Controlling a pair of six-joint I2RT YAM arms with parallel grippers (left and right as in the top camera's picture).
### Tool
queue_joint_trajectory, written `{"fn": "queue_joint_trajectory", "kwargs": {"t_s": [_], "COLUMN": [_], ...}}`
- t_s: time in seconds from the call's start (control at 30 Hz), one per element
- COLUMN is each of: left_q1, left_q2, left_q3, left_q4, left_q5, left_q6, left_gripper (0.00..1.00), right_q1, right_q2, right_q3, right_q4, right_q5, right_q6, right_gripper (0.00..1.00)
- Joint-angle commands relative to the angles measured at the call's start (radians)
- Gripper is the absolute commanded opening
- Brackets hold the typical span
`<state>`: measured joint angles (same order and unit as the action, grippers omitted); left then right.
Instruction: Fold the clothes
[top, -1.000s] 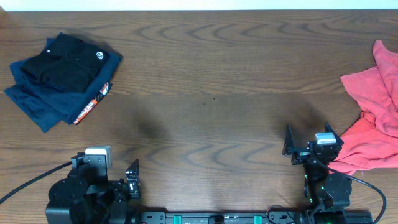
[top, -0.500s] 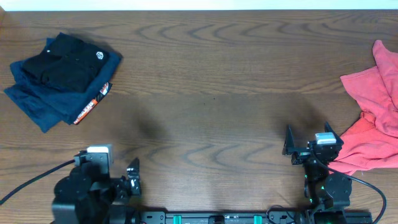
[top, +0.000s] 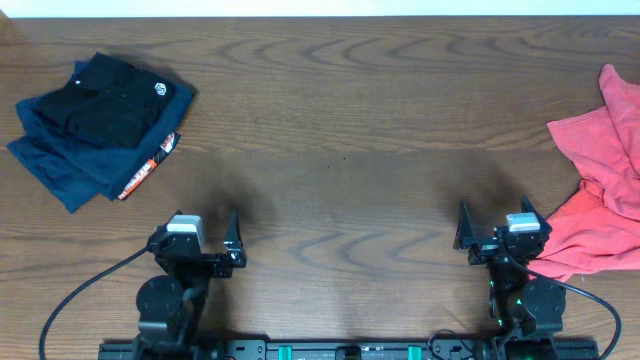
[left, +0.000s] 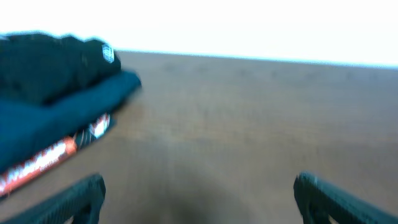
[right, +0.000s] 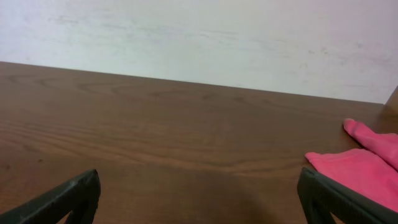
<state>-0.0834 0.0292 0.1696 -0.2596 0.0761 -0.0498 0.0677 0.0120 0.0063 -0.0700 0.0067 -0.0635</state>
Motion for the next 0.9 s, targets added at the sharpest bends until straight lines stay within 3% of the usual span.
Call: {"fn": "queue_joint_trajectory", "kwargs": {"t_s": [0.0,0.1,0.17,0.87], "left_q1": [-0.004,-0.004,-0.002,-0.002], "left_q2": [-0.028,-0.027,-0.027,-0.026], "left_q3": [-0.088,-0.169,-0.166,-0.166], "left_q4": [0.133,0.249,0.190,0.196], "left_q5": [-0.018,-0.011,-0.011,-0.010], "left_q6": [0.016,0.014,0.015,0.015], "left_gripper": [0.98,0.98,0.98,0.98], "right_q1": [-0.016,-0.016,-0.016,-0.016], "right_q2": [-0.005,-0.005,-0.005,-0.005], "right_q3": [-0.001,-0.001,-0.001,-0.001], "right_q4": [-0.005,-0.005,-0.005,-0.005], "right_q5": [-0.008,-0.008,-0.008,-0.008], "right_q6": [-0.013,-0.013,-0.013,-0.013], "right_gripper": [0.99,0.99,0.99,0.99]}}
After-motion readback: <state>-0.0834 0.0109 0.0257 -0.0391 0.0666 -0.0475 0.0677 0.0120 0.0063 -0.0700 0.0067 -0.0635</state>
